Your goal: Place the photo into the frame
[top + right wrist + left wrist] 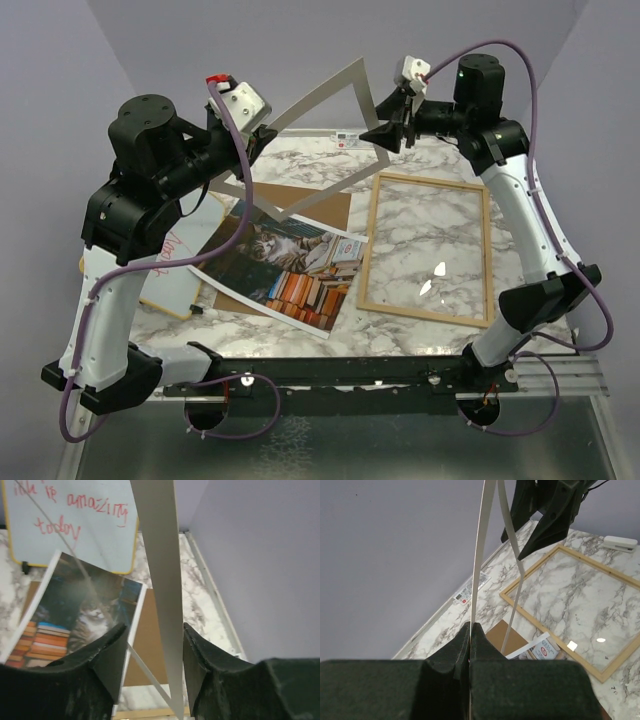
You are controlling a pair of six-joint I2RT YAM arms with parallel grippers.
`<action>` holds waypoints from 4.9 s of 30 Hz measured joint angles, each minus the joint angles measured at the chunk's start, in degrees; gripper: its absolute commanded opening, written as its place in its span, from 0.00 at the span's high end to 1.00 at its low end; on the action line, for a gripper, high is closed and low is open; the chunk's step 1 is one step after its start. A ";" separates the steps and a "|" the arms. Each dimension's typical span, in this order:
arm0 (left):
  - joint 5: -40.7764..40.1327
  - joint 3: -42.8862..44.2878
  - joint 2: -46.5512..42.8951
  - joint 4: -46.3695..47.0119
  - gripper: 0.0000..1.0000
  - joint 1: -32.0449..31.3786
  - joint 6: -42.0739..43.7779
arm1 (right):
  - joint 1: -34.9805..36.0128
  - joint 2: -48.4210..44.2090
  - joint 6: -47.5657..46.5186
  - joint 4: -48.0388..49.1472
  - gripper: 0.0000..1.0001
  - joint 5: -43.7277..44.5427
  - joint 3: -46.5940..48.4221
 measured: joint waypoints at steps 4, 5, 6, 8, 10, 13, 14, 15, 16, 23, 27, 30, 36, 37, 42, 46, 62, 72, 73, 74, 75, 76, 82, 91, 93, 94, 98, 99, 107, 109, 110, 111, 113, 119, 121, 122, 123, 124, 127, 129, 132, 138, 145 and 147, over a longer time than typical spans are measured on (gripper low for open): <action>-0.04 -0.22 0.04 0.33 1.00 0.00 0.15 | -1.68 0.00 -0.31 -2.91 0.80 -4.55 -0.02; -0.11 -0.24 0.15 0.44 1.00 0.00 0.11 | -1.95 0.00 -0.28 -3.10 0.89 -5.31 -0.02; -0.15 -0.26 0.24 0.52 1.00 0.00 -0.02 | -2.05 0.00 -0.28 -3.21 0.99 -5.95 -0.04; -0.17 -0.31 0.39 1.03 1.00 0.00 -0.28 | -2.43 0.00 0.22 -3.43 0.99 -7.13 -0.13; -0.17 -0.37 0.57 1.44 1.00 0.00 -0.70 | -2.43 -0.15 1.68 -3.06 0.99 -7.69 -0.63; -0.17 -0.68 0.94 2.27 1.00 0.00 -1.68 | -2.43 -1.09 4.63 -1.44 1.00 -8.13 -3.56; -0.17 -0.76 1.11 2.54 1.00 0.00 -2.19 | -2.43 -1.27 6.05 -0.87 0.99 -8.09 -4.39; -0.17 -0.83 1.36 2.67 0.97 0.00 -2.69 | -2.43 -1.31 7.43 -0.72 0.99 -8.02 -4.87; -0.17 -0.92 1.68 2.89 0.92 0.00 -3.43 | -2.43 -1.31 9.42 -0.70 0.99 -7.61 -5.16; -0.09 -5.97 5.44 7.63 0.79 0.00 -11.72 | -3.08 -4.07 24.63 0.68 1.00 -1.62 -13.90; -0.66 -10.56 9.46 11.10 0.74 0.00 -17.14 | -3.41 -6.64 34.56 -0.20 0.99 4.76 -22.38; -2.01 -11.17 14.38 13.31 0.66 0.00 -20.83 | -3.61 -8.52 40.39 -2.60 0.99 10.12 -27.15; -5.53 -8.50 25.03 15.37 0.37 0.00 -26.05 | -4.94 -12.59 49.11 -9.25 1.00 23.32 -33.29; -6.25 -7.89 26.84 15.45 0.34 0.00 -26.93 | -5.20 -13.03 49.86 -10.34 0.99 25.94 -33.88; -10.58 -7.10 31.34 16.20 0.15 0.00 -29.38 | -7.52 -13.62 51.93 -14.95 1.00 39.30 -37.81; -13.46 -7.48 31.98 16.44 0.10 0.00 -30.10 | -10.62 -13.44 52.63 -18.03 1.00 50.36 -40.94; -22.75 -28.22 31.87 19.08 0.10 0.96 -33.77 | -16.04 -8.55 42.40 -18.56 1.00 77.83 -41.88; -22.71 -32.06 31.87 19.52 0.11 1.22 -34.77 | -16.04 -2.43 28.28 -14.99 1.00 83.69 -39.52; -22.71 -32.06 31.87 19.61 0.11 1.22 -34.77 | -16.04 -2.25 26.95 -14.60 1.00 83.76 -39.52; -22.71 -32.06 31.87 19.76 0.11 1.22 -34.77 | -16.04 -2.21 25.75 -14.23 1.00 83.76 -39.54; -22.69 -32.06 31.87 19.87 0.11 1.22 -34.77 | -16.04 -2.21 24.52 -13.92 0.99 83.76 -39.54; -22.67 -32.06 31.87 19.93 0.11 1.22 -34.77 | -16.04 -2.23 23.37 -13.46 0.99 83.71 -39.56; -22.23 -31.56 32.70 20.17 0.11 1.22 -34.77 | -16.04 -2.43 17.51 -10.58 1.00 83.78 -42.40; -21.27 -31.26 34.10 20.28 0.12 1.25 -34.77 | -16.04 -9.81 12.22 -8.04 1.00 85.31 -50.53; -20.96 -31.26 34.12 20.26 0.12 1.25 -34.80 | -16.04 -11.54 11.67 -7.02 0.99 86.88 -51.21; -20.83 -31.26 34.12 20.28 0.12 1.25 -34.80 | -16.04 -12.09 11.52 -6.49 1.00 87.67 -51.30; -20.50 -31.26 34.12 20.28 0.12 1.25 -34.91 | -16.04 -12.52 10.97 -4.28 1.00 88.94 -51.36; -20.46 -31.26 34.12 20.31 0.12 1.25 -35.04 | -16.04 -12.37 11.02 -4.24 0.99 88.54 -51.32; -19.30 -31.26 34.12 20.31 0.12 1.22 -35.91 | -16.04 -9.79 13.57 -5.44 0.99 77.15 -49.37; -19.06 -31.26 34.12 20.33 0.12 1.22 -36.00 | -16.02 -9.09 14.43 -5.68 1.00 74.62 -49.09; -18.99 -31.26 34.12 20.33 0.12 1.22 -36.04 | -16.02 -8.63 14.86 -5.90 1.00 73.55 -48.81; -18.88 -31.26 34.12 20.33 0.12 1.22 -36.09 | -16.02 -8.07 15.23 -6.10 0.99 72.70 -48.41; -18.67 -31.26 34.12 20.35 0.12 1.22 -36.11 | -16.02 -6.73 16.11 -6.54 1.00 71.47 -47.47; -18.45 -31.26 34.12 20.39 0.12 1.25 -36.15 | -16.02 -3.45 18.91 -8.68 0.65 70.62 -44.74; -18.45 -31.26 34.12 20.37 0.12 1.22 -36.15 | -16.02 -2.84 20.13 -9.40 0.52 70.75 -43.85; -18.45 -31.26 34.12 20.37 0.12 1.22 -36.17 | -16.02 -2.73 20.41 -9.51 0.44 70.86 -43.65; -18.45 -31.26 34.12 20.37 0.12 1.25 -36.17 | -16.02 -2.73 20.96 -9.70 0.36 71.21 -43.52; -18.45 -31.26 34.12 20.37 0.12 1.25 -36.20 | -16.02 -2.73 21.55 -9.84 0.30 71.38 -43.47; -18.45 -31.26 34.12 20.37 0.12 1.22 -36.28 | -16.02 -2.73 22.51 -9.88 0.19 72.94 -43.34; -18.45 -31.26 34.12 20.39 0.12 1.25 -36.30 | -16.02 -2.86 22.75 -9.79 0.14 74.38 -43.34; -18.47 -31.26 34.12 20.39 0.12 1.22 -36.30 | -16.02 -3.65 23.21 -9.77 0.06 76.15 -43.36; -18.47 -31.26 34.10 20.39 0.12 1.22 -36.30 | -16.02 -5.81 24.63 -9.77 0.03 78.51 -43.41; -18.47 -31.28 33.86 20.37 0.11 1.25 -36.37 | -16.04 -5.95 29.31 -9.77 0.12 79.84 -43.74; -18.45 -31.39 33.38 20.37 0.11 1.22 -36.54 | -16.04 -5.92 31.34 -9.75 0.22 78.84 -43.71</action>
